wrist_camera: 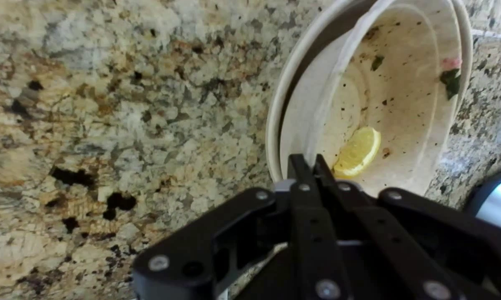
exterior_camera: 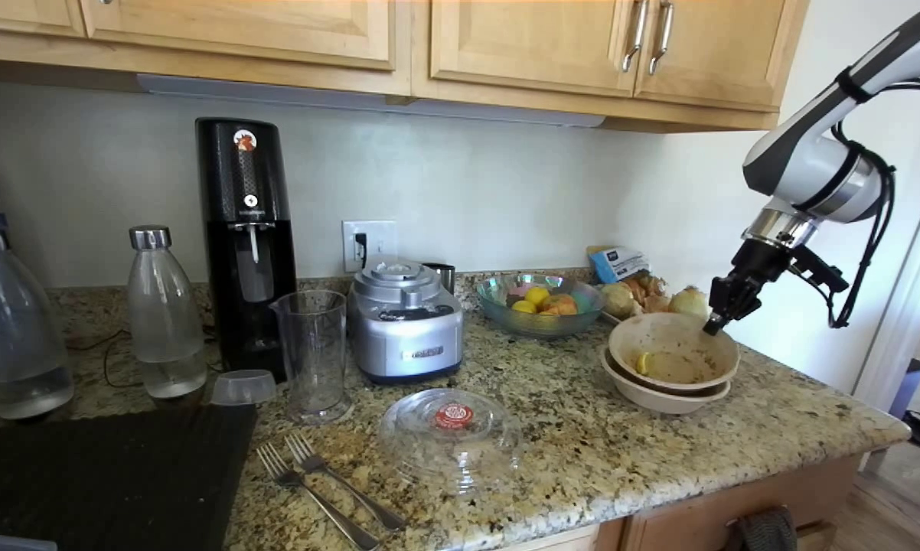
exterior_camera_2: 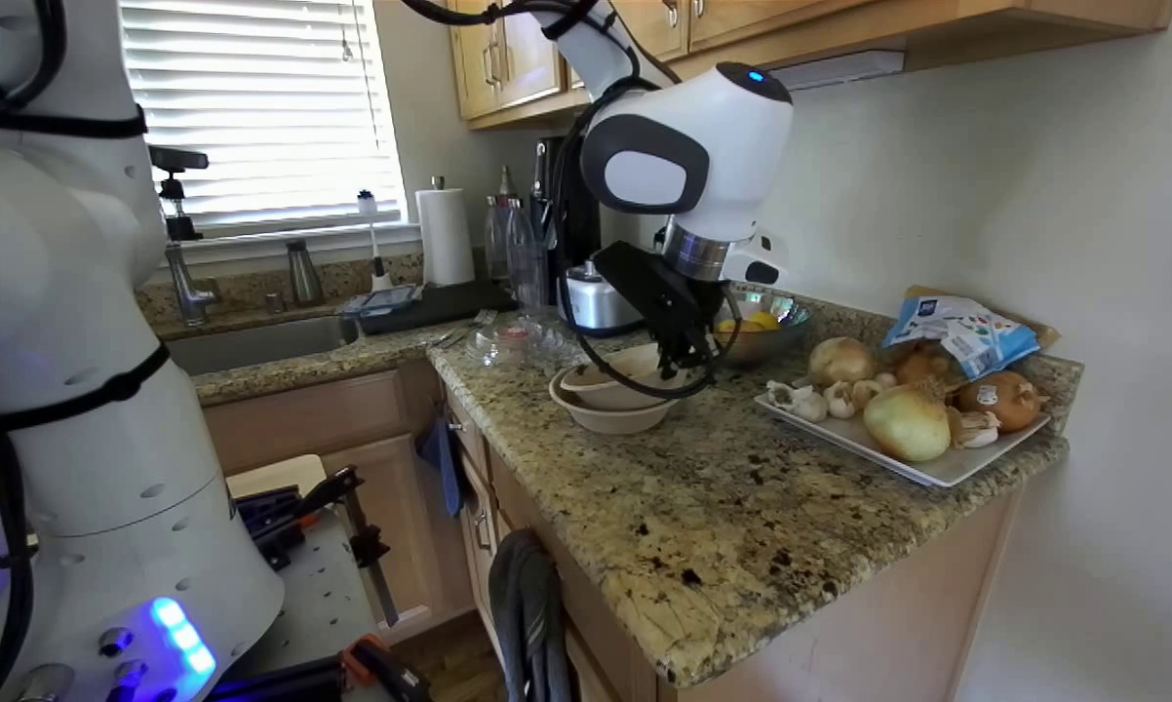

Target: Put the right bowl in the left one

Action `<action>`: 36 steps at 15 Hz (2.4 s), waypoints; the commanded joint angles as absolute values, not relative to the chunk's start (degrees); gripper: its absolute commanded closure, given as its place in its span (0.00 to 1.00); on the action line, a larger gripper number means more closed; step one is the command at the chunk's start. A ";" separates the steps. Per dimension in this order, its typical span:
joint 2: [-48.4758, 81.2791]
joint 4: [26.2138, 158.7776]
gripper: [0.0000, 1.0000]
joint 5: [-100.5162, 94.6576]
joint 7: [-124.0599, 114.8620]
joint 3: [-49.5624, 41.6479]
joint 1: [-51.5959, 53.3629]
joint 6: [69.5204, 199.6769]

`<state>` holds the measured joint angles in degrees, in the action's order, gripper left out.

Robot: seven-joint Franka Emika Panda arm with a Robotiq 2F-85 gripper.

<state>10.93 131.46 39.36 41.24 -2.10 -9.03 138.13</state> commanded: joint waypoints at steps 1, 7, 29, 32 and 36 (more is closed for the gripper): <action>9.81 134.15 0.96 37.93 38.82 -1.76 -8.21 139.69; 11.17 134.44 0.96 38.31 39.58 -0.25 -7.49 140.79; 9.88 133.14 0.00 29.63 40.27 0.09 -8.11 145.91; 9.35 133.13 0.00 26.36 39.45 -0.56 -8.10 146.12; 9.34 133.15 0.00 26.15 39.45 -0.56 -8.09 146.12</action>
